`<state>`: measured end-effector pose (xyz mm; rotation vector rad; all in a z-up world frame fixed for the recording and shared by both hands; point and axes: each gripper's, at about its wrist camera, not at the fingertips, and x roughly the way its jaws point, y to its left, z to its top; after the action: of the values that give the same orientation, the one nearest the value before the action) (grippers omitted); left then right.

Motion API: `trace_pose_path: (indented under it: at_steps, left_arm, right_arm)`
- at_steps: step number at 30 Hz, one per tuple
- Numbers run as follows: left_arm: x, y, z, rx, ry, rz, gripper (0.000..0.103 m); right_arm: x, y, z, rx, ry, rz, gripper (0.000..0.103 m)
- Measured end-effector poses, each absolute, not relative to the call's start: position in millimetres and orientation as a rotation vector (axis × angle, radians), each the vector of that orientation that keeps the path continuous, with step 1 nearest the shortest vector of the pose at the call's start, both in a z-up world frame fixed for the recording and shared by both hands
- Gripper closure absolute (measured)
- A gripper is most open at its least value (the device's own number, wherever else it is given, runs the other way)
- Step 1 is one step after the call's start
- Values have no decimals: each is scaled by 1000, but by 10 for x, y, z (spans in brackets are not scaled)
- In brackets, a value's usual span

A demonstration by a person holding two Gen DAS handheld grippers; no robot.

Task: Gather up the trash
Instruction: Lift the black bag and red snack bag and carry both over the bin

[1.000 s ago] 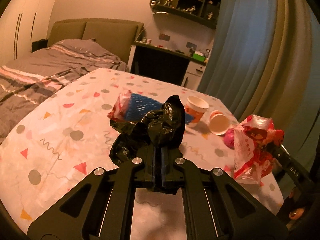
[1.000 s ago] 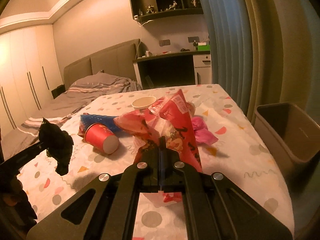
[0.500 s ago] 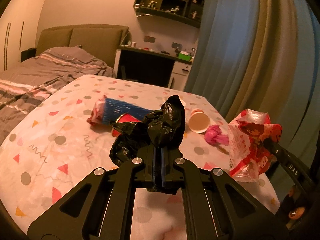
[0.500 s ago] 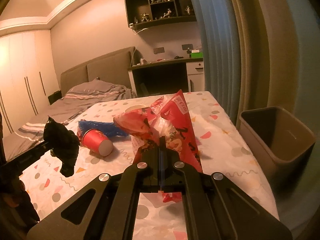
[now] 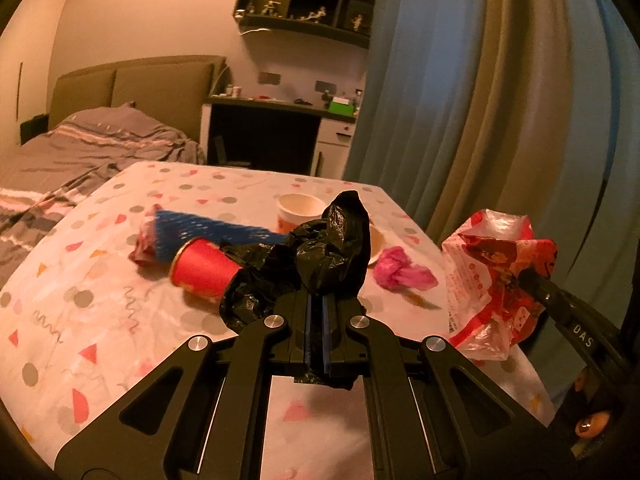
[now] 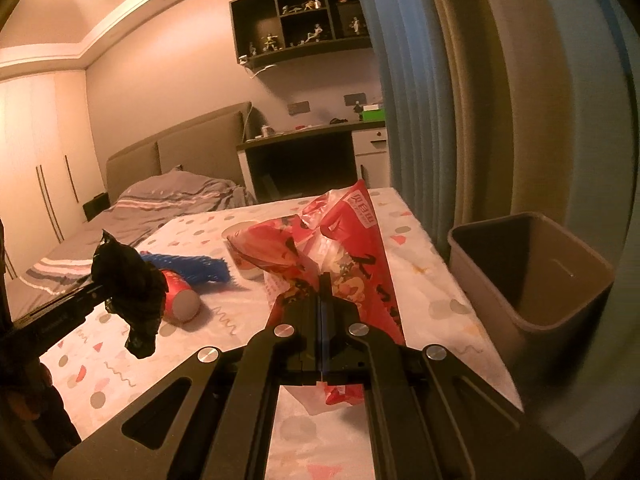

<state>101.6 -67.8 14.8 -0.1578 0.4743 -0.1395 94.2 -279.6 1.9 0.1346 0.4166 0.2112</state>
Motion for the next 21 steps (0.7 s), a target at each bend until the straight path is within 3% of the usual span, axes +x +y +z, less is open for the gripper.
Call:
trace_pose_path:
  at_steps: [21]
  left_arm:
    - [1354, -1546, 220, -58, 466, -300, 100]
  right_arm:
    - [1021, -3302, 56, 134, 376, 81, 103]
